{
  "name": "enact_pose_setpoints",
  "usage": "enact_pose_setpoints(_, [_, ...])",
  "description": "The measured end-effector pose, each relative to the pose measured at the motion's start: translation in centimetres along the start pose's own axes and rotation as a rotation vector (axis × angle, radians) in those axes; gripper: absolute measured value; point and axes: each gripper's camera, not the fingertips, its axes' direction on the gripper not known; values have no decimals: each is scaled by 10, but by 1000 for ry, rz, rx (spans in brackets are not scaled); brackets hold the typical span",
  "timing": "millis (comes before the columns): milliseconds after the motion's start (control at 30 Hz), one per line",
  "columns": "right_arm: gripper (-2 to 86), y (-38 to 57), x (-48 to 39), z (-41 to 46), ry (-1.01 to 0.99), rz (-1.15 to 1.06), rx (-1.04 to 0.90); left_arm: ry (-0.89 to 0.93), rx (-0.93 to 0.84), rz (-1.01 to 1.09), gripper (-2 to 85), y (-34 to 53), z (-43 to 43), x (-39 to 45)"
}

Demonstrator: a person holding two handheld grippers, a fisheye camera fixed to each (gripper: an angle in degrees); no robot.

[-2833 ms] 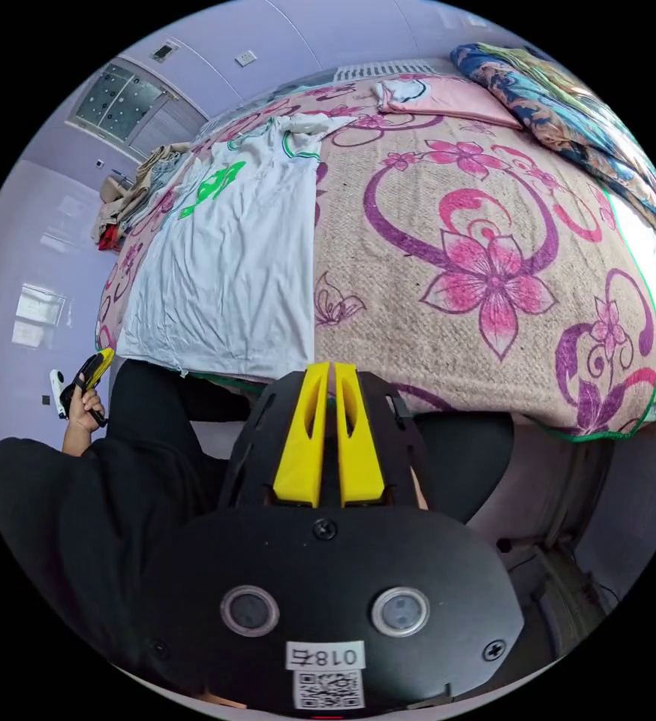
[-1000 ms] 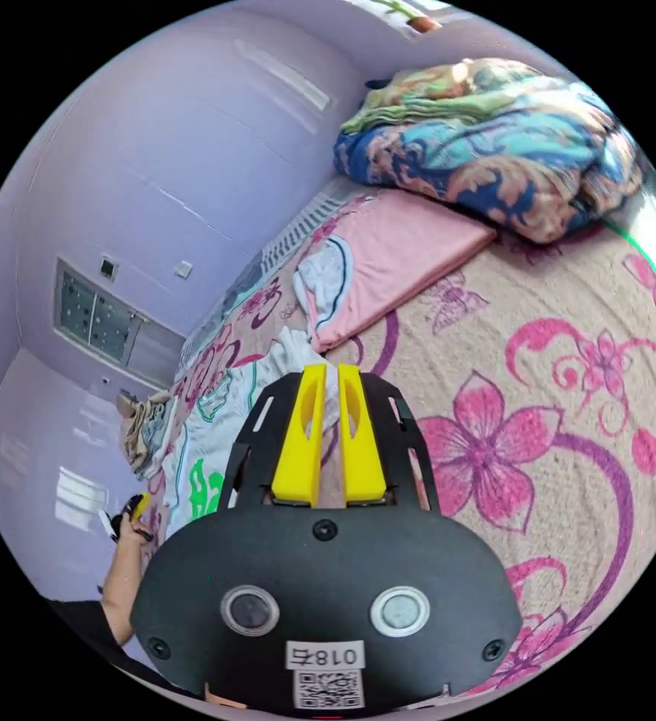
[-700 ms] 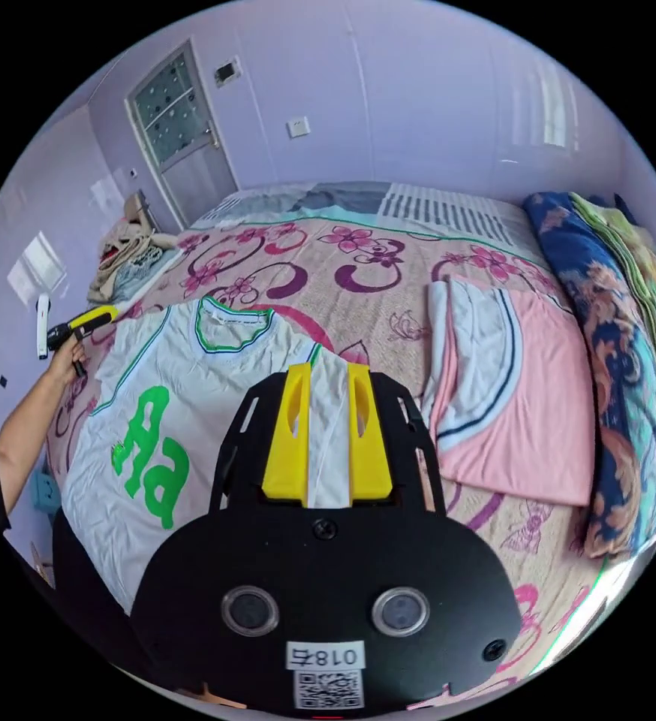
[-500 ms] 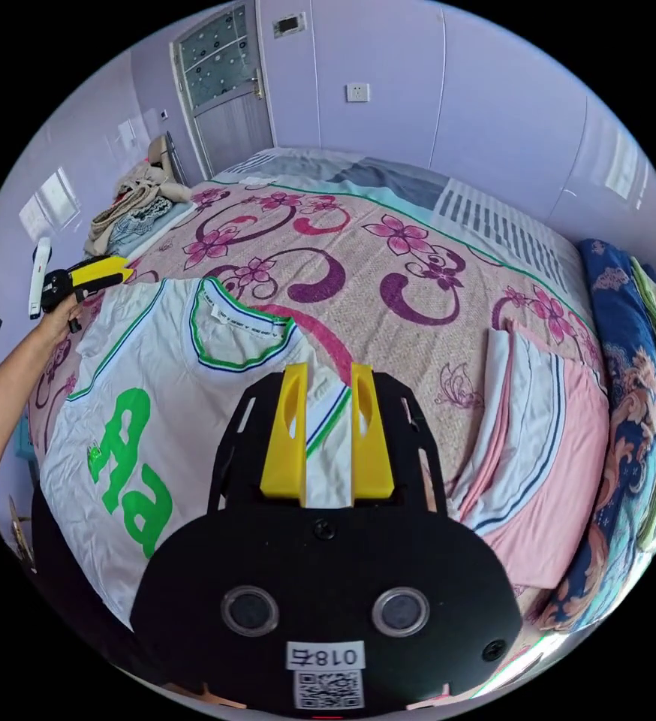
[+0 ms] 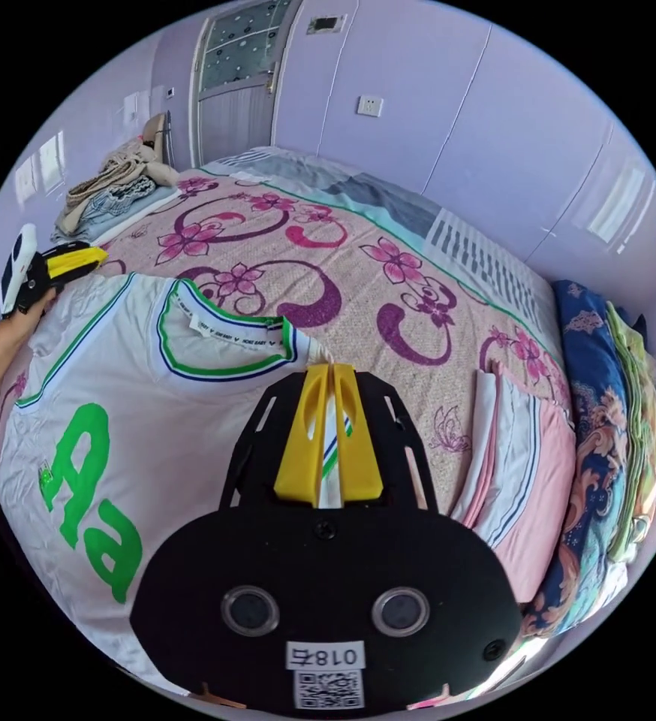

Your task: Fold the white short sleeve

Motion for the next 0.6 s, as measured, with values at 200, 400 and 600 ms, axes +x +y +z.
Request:
enact_pose_setpoints(200, [28, 13, 4, 44, -31, 23, -183, 11, -82, -209, 0, 20, 40, -56])
enact_pose_setpoints(400, [56, 94, 79, -23, -318, 322, 144, 246, 6, -300, 95, 102, 74, -117])
enact_pose_setpoints(600, [20, 253, 104, -100, -288, 430, 256, 376, -154, -104, 53, 141, 179, -78])
